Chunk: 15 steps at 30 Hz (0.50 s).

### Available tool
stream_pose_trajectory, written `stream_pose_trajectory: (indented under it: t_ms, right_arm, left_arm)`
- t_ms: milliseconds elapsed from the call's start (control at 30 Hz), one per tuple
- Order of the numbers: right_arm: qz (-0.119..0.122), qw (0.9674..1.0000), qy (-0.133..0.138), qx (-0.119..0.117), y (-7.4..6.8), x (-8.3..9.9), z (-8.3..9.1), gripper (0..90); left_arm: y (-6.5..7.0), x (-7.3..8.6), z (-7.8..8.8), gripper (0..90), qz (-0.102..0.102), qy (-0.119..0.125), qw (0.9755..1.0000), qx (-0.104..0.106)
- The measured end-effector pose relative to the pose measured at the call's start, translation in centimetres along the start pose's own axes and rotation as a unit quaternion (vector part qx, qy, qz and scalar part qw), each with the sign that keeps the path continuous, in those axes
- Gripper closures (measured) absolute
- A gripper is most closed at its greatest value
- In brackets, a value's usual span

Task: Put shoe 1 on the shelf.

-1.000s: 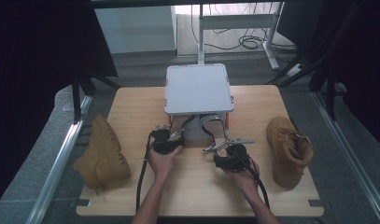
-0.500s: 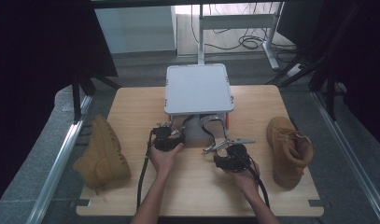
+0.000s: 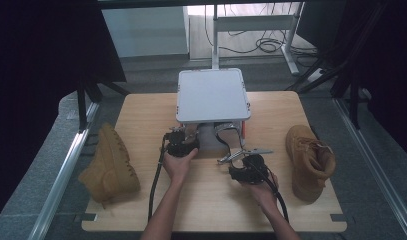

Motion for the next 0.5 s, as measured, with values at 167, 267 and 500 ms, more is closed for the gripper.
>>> stream_pose_trajectory:
  t_ms: [167, 267, 500]
  right_arm:
    - [0.001, 1.0, 0.0, 0.002, 0.0, 0.0, 0.0, 28.6]
    - [0.001, 1.0, -0.001, 0.001, 0.0, 0.0, 0.0, 28.6]
    - [0.001, 1.0, -0.002, 0.001, 0.0, 0.0, 0.0, 28.5]
  left_arm:
    - [0.1, -0.1, -0.4, 39.6, 0.003, 0.002, 1.0, 0.001]
    - [0.2, -0.1, -0.7, 39.5, 0.004, 0.0, 1.0, 0.001]
    - [0.5, -0.3, -1.4, 39.4, 0.006, 0.004, 1.0, 0.002]
Point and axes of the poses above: each handheld gripper's, and its own axes: z roughly backward along the jaws, x roughly out of its underside, y roughly to its right, the point moved 9 cm from there along -z, roughly forward along the jaws, and after that the axes turned 1 degree about -y, right-handed, at the moved point
